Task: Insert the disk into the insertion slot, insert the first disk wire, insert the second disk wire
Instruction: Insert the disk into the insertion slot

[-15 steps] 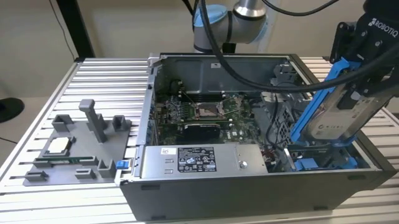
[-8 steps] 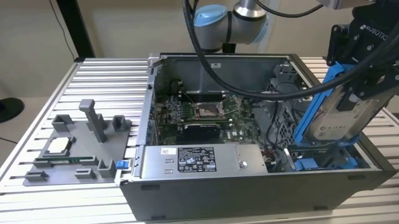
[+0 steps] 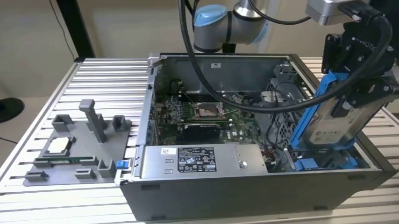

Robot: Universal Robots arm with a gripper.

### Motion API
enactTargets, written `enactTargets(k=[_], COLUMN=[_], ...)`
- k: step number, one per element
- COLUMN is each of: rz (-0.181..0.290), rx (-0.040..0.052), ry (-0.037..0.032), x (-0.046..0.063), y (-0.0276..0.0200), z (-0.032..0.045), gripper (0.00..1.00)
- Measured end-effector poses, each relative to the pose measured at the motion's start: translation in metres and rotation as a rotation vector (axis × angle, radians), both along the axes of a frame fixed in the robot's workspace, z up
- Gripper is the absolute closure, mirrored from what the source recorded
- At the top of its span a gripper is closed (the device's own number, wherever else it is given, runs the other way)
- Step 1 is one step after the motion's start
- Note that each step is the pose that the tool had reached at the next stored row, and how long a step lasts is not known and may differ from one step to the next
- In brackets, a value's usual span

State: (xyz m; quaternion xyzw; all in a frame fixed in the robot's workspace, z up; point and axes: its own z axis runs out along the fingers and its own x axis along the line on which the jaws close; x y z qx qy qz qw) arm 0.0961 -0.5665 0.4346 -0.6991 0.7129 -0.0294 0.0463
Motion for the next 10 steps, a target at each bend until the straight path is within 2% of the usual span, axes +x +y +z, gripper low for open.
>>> enactTargets(k=[6,10], rz=[0.0,0.0], rx=[0.0006,0.0048], ry=[-0.0008,-0.0015], x=[0.0,0.0], y=[-0.0019,-0.0029], z=[-0.0109,-0.0179], gripper=[1.0,1.0])
